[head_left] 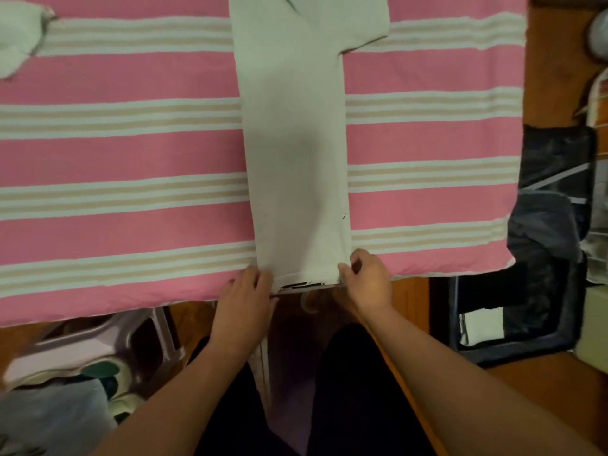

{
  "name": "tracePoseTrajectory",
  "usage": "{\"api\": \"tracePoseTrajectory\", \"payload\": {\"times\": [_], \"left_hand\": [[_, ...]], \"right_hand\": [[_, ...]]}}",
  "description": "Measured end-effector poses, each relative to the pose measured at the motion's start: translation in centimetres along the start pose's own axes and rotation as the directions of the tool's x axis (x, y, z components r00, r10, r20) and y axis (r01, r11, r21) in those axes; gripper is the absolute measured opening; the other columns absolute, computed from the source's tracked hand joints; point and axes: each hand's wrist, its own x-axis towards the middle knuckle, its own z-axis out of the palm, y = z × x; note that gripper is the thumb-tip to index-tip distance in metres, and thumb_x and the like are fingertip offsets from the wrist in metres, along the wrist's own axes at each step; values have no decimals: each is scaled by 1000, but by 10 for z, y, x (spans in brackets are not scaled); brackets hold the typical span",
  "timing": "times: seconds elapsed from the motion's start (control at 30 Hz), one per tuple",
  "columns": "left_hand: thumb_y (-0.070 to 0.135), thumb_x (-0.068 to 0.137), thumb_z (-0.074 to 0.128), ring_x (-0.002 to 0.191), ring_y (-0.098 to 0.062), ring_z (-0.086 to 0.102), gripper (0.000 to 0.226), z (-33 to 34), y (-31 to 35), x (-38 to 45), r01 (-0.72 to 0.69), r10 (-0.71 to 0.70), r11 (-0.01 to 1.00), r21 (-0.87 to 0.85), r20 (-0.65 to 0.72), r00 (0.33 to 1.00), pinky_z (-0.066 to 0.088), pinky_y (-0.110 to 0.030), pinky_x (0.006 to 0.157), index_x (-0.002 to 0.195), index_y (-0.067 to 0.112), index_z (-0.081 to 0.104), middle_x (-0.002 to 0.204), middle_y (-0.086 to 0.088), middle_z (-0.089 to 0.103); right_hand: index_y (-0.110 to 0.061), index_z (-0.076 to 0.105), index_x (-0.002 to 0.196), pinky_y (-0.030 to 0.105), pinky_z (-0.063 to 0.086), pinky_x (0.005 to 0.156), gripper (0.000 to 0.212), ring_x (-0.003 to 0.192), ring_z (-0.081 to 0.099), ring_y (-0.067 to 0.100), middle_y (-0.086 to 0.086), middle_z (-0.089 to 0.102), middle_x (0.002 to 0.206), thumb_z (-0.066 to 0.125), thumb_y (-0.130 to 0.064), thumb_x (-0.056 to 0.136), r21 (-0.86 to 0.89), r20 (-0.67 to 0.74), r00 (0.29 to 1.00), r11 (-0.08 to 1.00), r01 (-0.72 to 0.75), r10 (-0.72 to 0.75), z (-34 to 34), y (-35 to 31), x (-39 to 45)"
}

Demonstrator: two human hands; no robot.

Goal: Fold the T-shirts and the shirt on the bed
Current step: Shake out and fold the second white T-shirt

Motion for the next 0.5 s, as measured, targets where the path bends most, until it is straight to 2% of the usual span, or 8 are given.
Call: {"api": "tracePoseTrajectory", "payload": {"times": [0.1, 0.23, 0.3, 0.4, 0.5], "left_hand": [[18, 77, 78, 96, -27, 57, 40, 6, -4, 10, -129, 121, 983, 129, 71, 990, 51, -42, 84, 109, 18, 54, 109, -5, 56], [10, 67, 85, 97, -27, 64, 47, 3, -9, 10, -180, 163, 971, 155, 116, 980, 55, -42, 86, 108, 16, 63, 108, -7, 64], [13, 73, 84, 102, -28, 64, 48, 1, -9, 7, -170, 154, 972, 162, 104, 983, 55, -42, 89, 116, 15, 62, 114, -9, 65], [27, 93, 68, 105, -30, 62, 32, -1, -7, 6, -180, 176, 962, 205, 38, 984, 52, -45, 91, 121, 15, 59, 117, -10, 62], [37, 95, 64, 104, -32, 58, 31, -2, 2, 16, -228, 228, 935, 272, 32, 973, 48, -46, 91, 115, 14, 58, 113, -10, 60]], "right_hand": [[-20, 57, 84, 28, 38, 63, 19, 76, 54, 17, 3, 58, 94, 66, -32, 96, -16, 23, 1000, 1000, 6, -6, 0, 6, 1], [-19, 68, 90, 28, 47, 77, 14, 88, 59, 15, -2, 63, 102, 67, -31, 96, 47, 65, 997, 998, -45, 42, -2, 14, -1], [-18, 71, 92, 31, 50, 83, 14, 93, 61, 17, -1, 64, 104, 67, -31, 96, 80, 97, 994, 995, -55, 47, -3, 15, 0], [-18, 68, 83, 33, 49, 90, 17, 97, 58, 18, 0, 60, 107, 69, -31, 95, 98, 142, 990, 994, -39, 25, -5, 15, 3], [-20, 64, 72, 31, 46, 85, 25, 92, 59, 21, 6, 61, 105, 68, -30, 95, 159, 195, 979, 984, -83, 52, -6, 13, 4]]}}
